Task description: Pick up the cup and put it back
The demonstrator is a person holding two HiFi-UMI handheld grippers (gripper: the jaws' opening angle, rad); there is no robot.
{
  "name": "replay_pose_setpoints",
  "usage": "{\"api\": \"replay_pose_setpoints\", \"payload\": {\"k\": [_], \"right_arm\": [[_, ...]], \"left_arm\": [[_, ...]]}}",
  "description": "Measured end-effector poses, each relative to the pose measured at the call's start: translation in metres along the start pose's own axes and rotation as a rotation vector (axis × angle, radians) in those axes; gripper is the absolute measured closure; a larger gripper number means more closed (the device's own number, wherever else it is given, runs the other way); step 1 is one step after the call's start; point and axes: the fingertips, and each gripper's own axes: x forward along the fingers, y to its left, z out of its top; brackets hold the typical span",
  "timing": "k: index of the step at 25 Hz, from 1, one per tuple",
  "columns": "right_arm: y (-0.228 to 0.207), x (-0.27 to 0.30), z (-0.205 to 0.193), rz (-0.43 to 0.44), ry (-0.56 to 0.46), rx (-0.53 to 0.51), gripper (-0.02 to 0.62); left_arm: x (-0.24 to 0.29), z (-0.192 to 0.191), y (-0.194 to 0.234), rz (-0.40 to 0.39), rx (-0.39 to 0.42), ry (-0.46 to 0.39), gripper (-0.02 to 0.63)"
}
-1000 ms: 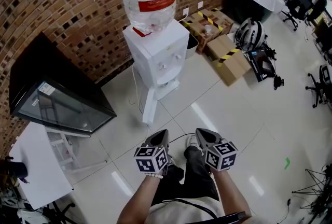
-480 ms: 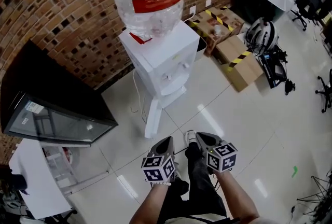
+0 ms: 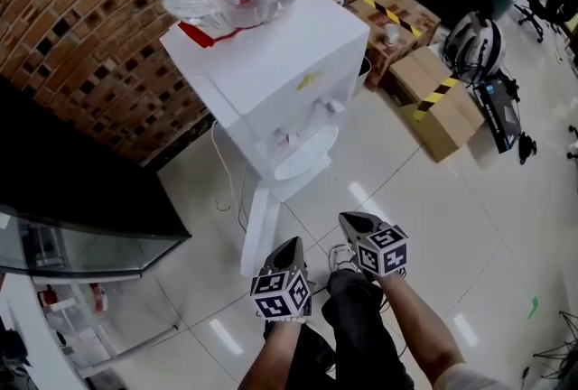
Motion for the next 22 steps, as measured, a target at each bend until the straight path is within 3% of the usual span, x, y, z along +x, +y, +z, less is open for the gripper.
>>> {"api": "replay_pose_setpoints", "payload": {"k": [12,13,15,19,20,22], "right_arm": [[-0.093,0.172,-0.075,0.025,-0.041,-0.060,0.561],[-0.097,0.185,-0.078,0.025,-0.046,-0.066,0.498],[-0.107,0.210,-0.085,0.021,-0.059,-0.068,0.482],[-0.129,0.267,-0.098,-0.015,-0.071,-0.074,0.333],[-0.131,0.279,-0.100,-0.016,-0.077,-0.080,0.333],[-0.135,0.300,-0.103,-0.009,-0.088,-0.100,0.256]], "left_arm": [[0.160,-0.074,0.071,0.013,0.040,-0.042,0.606],[0.169,-0.078,0.078,0.020,0.047,-0.046,0.606],[0.184,-0.086,0.092,0.039,0.068,-0.054,0.606],[0.213,-0.101,0.110,0.044,0.076,-0.067,0.606],[0.217,-0.104,0.114,0.049,0.079,-0.069,0.606],[0.224,-0.108,0.123,0.074,0.076,-0.080,0.606]]}}
